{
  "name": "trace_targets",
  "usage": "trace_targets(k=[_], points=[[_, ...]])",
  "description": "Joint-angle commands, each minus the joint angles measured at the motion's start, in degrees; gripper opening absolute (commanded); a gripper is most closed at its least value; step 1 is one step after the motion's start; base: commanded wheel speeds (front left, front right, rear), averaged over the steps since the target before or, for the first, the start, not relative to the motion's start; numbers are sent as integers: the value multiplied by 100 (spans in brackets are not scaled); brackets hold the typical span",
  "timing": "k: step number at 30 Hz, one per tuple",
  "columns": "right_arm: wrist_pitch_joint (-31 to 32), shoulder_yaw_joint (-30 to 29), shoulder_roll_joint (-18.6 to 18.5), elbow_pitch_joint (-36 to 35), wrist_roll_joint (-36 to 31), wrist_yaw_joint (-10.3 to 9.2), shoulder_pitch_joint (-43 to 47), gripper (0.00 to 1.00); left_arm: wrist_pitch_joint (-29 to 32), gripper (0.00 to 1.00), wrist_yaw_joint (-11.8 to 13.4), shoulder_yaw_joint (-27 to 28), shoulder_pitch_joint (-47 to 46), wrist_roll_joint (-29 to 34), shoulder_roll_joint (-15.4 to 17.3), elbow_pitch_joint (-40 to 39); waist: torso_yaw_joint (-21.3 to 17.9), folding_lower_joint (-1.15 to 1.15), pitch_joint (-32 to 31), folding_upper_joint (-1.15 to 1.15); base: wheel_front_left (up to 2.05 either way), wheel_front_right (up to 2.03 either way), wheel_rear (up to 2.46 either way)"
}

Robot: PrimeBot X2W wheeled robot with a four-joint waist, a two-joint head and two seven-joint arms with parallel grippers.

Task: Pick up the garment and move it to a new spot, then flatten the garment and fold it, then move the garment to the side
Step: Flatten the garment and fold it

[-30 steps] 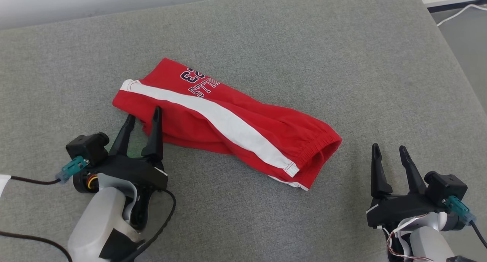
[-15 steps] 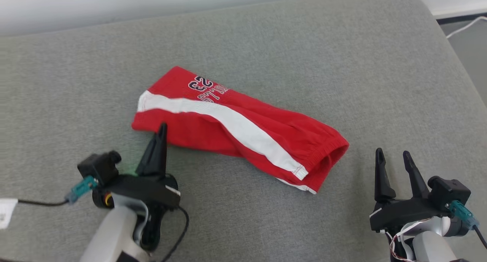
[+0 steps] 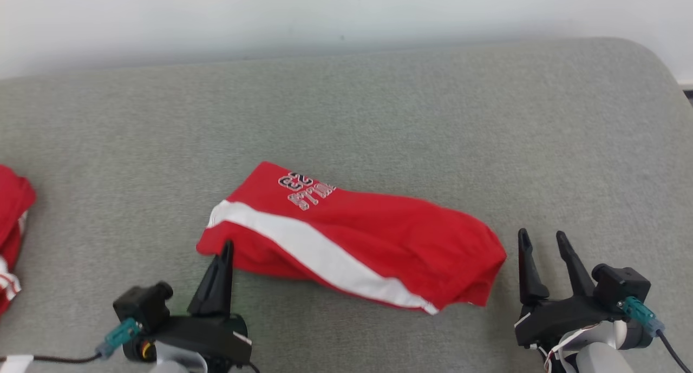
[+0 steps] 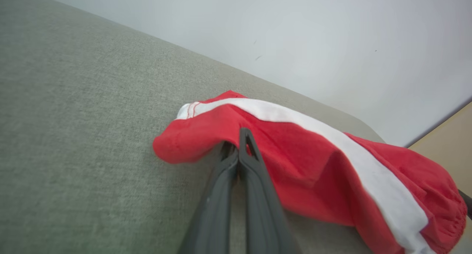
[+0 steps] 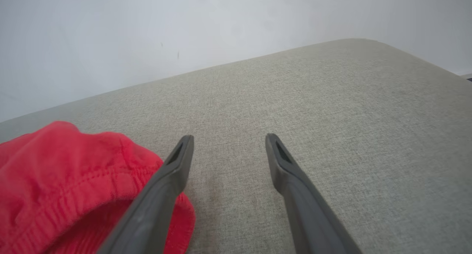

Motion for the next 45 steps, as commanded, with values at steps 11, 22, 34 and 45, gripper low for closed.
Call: trace_targets(k=[11,22,34,45], points=[[-4,530,-128,-5,369,-4,72,100,-9,100,47,307,518,298,1,185,347,0,-366,0,0,0,0],[-4,1974,-795,-900,995,-4,212,100,-9,100,213,609,827,620,2,-58,465,0,-432,0,0,0,0],[-5,3160,-1414,-223,1245,-4,-160,100,-9,100,315,363,849,565,3,-267,690,0,-355,0,0,0,0],[-4,3063,-1874,605,737,-4,-1312,0,-9,100,346,195,665,510,2,-485,1113,0,50,0,0,0,0]])
